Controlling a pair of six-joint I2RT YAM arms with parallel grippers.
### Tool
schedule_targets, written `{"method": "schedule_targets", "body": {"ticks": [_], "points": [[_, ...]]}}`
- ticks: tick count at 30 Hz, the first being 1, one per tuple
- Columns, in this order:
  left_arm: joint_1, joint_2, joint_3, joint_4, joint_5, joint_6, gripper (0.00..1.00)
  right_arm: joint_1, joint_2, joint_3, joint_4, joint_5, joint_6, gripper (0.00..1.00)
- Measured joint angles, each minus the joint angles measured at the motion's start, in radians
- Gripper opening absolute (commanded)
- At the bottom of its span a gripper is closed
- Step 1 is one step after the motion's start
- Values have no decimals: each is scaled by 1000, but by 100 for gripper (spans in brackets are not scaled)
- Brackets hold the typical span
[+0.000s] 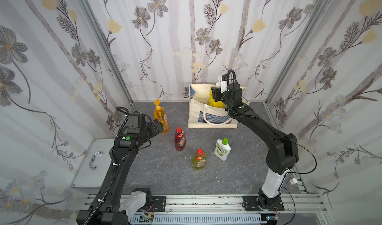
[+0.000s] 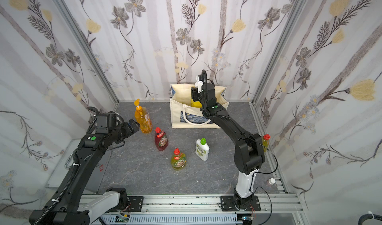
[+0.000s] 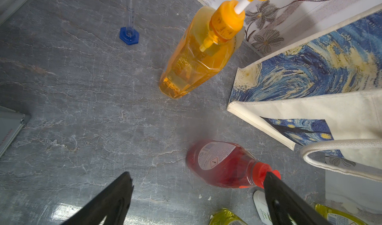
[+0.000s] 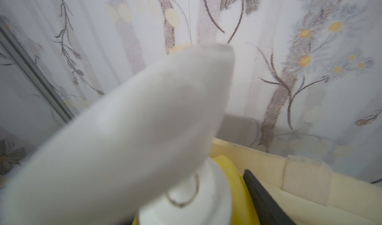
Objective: Pack dish soap into the shopping bag
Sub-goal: Place the bottle of dish soap in the shopping bag.
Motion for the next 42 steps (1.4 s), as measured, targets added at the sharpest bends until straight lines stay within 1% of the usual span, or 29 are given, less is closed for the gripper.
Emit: {"method": "schedule_targets", "body": {"ticks": [4, 8, 12, 17, 22, 29, 37, 42], "points": [[0, -4, 0, 0, 0, 0, 100, 9, 5, -27, 7, -14, 45, 35], [0, -16, -9, 0, -1, 0, 100, -8, -8, -109, 53, -7, 42, 35], [0, -20, -14, -1, 0, 0, 100, -41, -47, -204, 60, 2, 32, 35], [-1, -21, -14, -1, 0, 1, 100, -76, -75, -265, 92, 33, 20, 35], [-1, -20, -10, -3, 0, 1, 100, -100, -80, -287, 126, 64, -2, 35], [-2, -18, 0, -5, 2, 2, 100, -134, -78, -317, 152, 72, -14, 35], [-5, -16, 3, -21, 3, 6, 100, -160, -65, -311, 169, 72, -91, 35], [-5, -12, 19, -39, 3, 13, 100, -160, -61, -291, 146, 79, -105, 35]]}}
